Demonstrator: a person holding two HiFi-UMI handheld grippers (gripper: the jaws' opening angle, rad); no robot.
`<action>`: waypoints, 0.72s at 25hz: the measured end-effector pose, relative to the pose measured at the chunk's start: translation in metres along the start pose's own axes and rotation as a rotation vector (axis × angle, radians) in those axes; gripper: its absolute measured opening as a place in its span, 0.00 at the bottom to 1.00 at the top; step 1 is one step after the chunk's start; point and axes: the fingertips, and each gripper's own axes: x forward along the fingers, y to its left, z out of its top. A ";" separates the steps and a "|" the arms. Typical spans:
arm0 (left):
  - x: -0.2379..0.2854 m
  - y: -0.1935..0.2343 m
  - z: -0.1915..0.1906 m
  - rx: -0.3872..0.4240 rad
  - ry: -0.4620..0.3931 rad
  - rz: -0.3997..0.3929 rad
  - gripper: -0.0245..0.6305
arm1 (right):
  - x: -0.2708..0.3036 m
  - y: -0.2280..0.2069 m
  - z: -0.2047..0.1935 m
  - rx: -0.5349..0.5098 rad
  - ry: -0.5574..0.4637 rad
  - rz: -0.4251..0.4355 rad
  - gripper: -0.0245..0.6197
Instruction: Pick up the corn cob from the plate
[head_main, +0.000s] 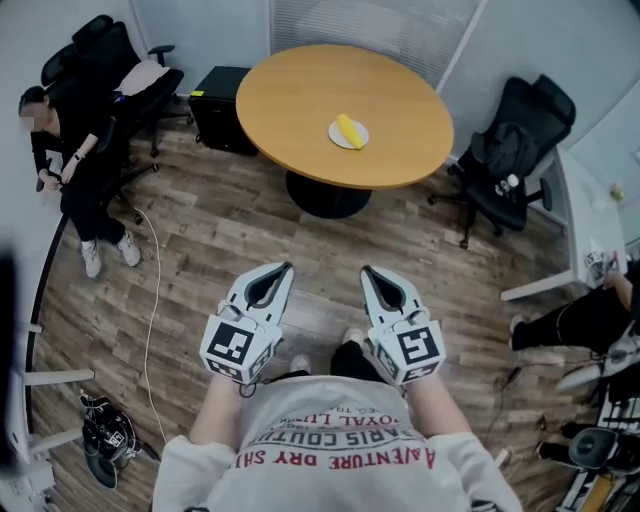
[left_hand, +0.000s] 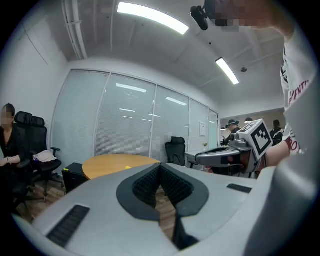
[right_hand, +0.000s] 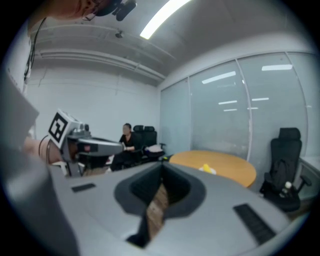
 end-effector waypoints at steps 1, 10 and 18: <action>0.004 0.006 -0.001 -0.001 0.002 0.011 0.09 | 0.008 -0.004 0.000 0.000 0.002 0.007 0.08; 0.075 0.057 0.008 -0.033 -0.030 0.112 0.09 | 0.091 -0.074 0.011 -0.013 -0.035 0.109 0.08; 0.190 0.100 0.033 -0.050 -0.094 0.203 0.09 | 0.163 -0.190 0.037 -0.038 -0.066 0.166 0.08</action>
